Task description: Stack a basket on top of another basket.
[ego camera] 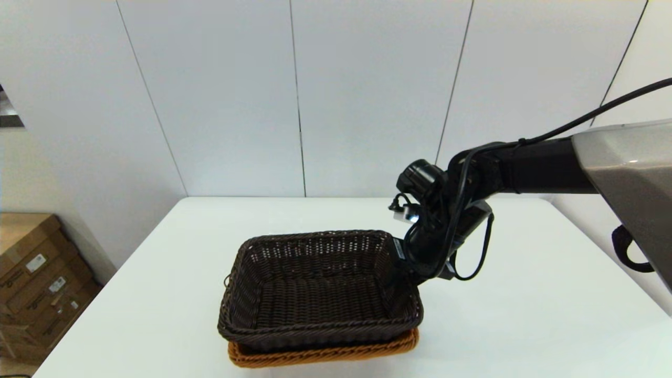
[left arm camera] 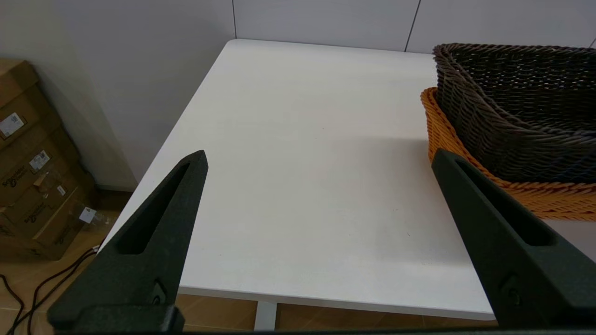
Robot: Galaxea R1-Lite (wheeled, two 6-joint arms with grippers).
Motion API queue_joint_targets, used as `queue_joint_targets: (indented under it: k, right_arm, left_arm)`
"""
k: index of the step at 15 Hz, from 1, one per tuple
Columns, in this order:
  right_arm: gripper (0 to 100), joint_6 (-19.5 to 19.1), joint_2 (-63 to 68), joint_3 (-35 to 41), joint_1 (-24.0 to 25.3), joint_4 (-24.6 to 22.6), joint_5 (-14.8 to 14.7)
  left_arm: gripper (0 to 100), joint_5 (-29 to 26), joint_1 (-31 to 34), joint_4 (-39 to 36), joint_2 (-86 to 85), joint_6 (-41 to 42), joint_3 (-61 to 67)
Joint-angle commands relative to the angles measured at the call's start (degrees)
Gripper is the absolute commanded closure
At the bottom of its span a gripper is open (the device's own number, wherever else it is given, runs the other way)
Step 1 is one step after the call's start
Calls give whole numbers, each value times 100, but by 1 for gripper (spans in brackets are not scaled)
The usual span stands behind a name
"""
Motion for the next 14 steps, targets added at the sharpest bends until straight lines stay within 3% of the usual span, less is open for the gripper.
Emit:
queue_joint_targets:
  k: [1,10,14]
  right_arm:
    - [0,-36,-149,-14,1,22,23]
    - [0,43,-1485,-67,-17,40,-21]
    - [0,43,-2338,91,-61,154,-513]
  left_arm:
    - [0,2,2,2,-11,-5,-1]
    - [0,2,2,2,-11,-5,-1]
    - [0,2,2,11,-11,-5,-1]
